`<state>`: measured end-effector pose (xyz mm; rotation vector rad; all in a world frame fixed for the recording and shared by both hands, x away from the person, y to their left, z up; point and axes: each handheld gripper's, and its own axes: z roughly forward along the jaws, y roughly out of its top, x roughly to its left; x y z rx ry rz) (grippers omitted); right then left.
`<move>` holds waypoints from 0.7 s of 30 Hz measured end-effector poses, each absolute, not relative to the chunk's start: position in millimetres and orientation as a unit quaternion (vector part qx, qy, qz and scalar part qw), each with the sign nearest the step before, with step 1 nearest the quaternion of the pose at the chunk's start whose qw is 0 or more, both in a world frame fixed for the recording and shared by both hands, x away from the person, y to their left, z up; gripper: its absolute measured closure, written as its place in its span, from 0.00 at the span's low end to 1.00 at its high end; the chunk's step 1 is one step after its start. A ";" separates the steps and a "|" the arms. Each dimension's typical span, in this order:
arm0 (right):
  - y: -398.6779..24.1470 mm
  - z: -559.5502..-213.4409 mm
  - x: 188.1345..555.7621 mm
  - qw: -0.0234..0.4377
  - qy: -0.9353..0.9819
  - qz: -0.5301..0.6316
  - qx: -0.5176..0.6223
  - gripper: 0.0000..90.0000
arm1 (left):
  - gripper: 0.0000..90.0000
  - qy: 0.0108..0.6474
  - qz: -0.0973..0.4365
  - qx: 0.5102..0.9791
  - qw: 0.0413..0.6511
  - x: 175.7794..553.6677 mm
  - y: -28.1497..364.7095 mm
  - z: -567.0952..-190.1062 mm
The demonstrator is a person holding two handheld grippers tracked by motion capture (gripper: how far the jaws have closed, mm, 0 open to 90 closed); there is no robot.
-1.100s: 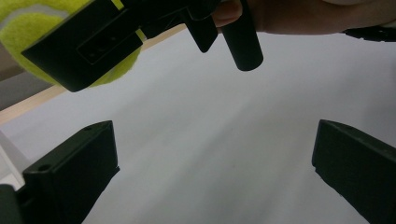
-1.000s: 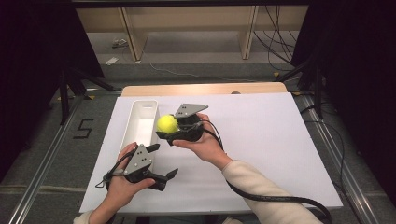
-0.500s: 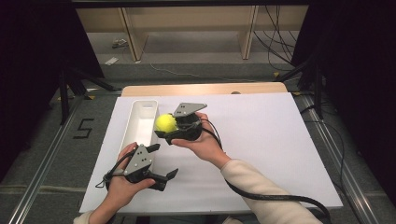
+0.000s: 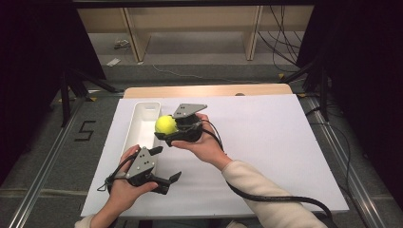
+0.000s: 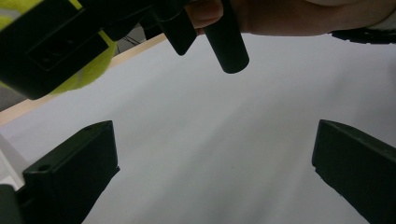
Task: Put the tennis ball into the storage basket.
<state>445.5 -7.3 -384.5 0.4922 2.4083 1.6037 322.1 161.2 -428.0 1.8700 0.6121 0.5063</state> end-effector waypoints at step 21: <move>2.3 -383.4 450.3 0.099 0.818 0.542 0.165 0.29 | 0.00 0.257 0.210 0.782 0.528 322.1 161.7 -427.8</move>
